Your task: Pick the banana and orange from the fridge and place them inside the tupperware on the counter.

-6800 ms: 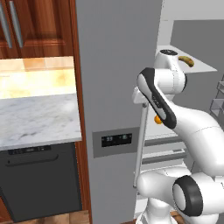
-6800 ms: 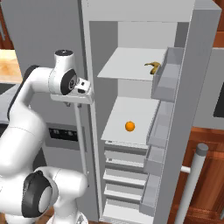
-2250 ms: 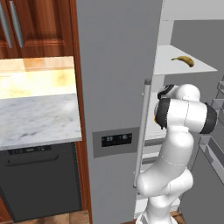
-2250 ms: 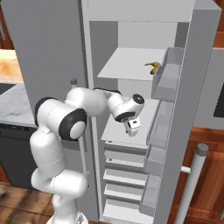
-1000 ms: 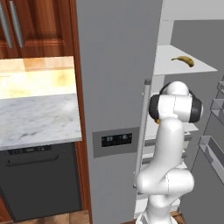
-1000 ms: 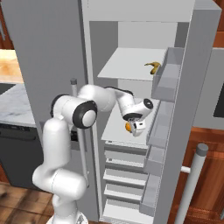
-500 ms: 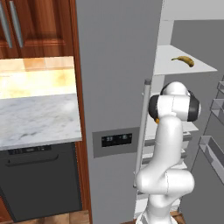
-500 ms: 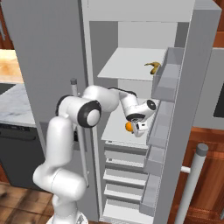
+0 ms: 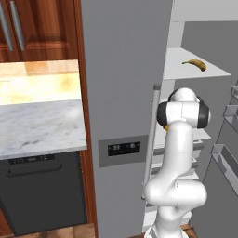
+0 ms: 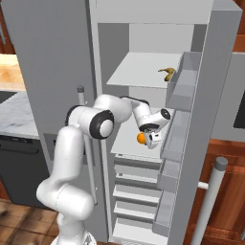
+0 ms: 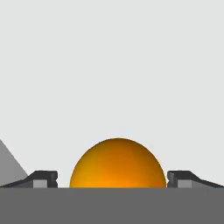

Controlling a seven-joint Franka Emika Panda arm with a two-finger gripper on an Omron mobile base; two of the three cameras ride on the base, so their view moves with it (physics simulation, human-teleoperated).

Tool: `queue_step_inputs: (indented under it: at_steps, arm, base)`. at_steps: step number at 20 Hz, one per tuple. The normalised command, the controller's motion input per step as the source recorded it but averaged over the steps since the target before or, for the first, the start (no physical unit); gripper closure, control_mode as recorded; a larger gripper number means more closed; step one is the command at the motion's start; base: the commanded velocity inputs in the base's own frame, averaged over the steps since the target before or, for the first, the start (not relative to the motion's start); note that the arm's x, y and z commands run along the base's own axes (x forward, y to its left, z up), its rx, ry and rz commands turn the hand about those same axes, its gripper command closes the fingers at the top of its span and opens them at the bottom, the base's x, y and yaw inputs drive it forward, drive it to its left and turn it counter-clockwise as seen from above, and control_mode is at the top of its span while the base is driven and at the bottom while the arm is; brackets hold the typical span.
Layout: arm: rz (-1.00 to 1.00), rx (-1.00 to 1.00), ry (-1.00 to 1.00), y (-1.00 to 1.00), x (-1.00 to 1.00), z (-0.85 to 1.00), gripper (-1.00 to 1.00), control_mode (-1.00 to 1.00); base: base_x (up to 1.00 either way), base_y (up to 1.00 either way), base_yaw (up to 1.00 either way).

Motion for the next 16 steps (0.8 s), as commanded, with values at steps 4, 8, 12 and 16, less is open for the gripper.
queue_step_inputs:
  at_steps: [4, 8, 12, 16]
  arm:
    - [0.00, 0.00, 0.02, 0.00, 0.17, -0.18, -1.00, -1.00]
    - [0.00, 0.00, 0.00, 0.00, 0.06, -0.27, 1.00, -1.00]
    - [0.00, 0.00, 0.00, 0.00, 0.00, -0.21, 1.00, -1.00]
    - [0.00, 0.00, 0.00, 0.00, -0.08, -0.14, 1.00, -1.00]
  base:
    - [0.00, 0.00, 0.00]
    - [0.00, 0.00, 0.00]
    - [0.00, 0.00, 0.00]
    - [0.00, 0.00, 0.00]
